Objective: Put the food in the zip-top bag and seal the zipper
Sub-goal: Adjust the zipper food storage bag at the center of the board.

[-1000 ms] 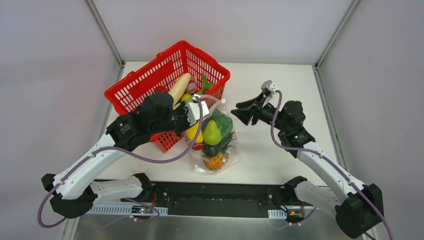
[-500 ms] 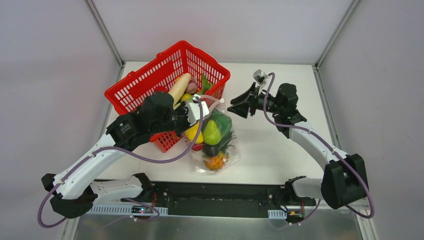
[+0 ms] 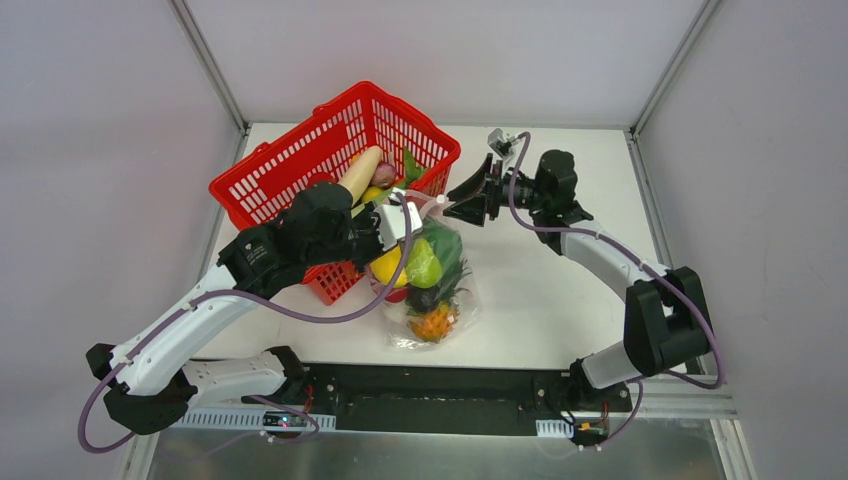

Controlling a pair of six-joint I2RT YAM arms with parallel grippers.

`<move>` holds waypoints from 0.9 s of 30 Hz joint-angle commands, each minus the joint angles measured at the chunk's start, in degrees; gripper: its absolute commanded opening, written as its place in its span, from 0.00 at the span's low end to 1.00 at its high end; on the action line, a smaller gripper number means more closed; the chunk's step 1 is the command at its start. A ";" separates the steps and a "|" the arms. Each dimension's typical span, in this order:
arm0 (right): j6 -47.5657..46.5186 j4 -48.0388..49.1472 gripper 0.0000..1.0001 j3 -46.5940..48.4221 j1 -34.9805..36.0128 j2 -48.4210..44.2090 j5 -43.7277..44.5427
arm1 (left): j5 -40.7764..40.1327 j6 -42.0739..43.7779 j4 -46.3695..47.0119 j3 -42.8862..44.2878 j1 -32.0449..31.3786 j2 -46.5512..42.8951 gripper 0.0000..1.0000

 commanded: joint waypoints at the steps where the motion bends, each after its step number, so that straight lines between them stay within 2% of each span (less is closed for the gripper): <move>1: -1.67 4.72 0.59 4.34 0.83 2.69 -3.57 | -0.06 0.95 0.99 1.70 0.24 0.00 0.00; 12: -1.72 3.69 0.53 6.70 3.96 4.70 -6.20 | -1.01 0.99 0.63 1.07 0.28 -0.25 0.00; 17: -1.86 3.48 0.44 5.85 4.24 4.82 -5.30 | -1.22 0.86 0.95 0.83 0.24 -0.57 0.00; 24: -3.29 3.39 0.51 3.39 4.14 3.10 -2.87 | -1.18 0.74 0.78 0.74 0.26 -1.34 0.00; 25: -3.16 2.88 0.44 3.31 4.19 3.24 -2.80 | -1.31 0.73 0.64 0.61 0.24 -1.69 0.00; 27: -2.66 2.51 0.38 3.29 4.15 3.11 -3.14 | -1.32 0.78 0.59 0.36 0.25 -1.88 0.00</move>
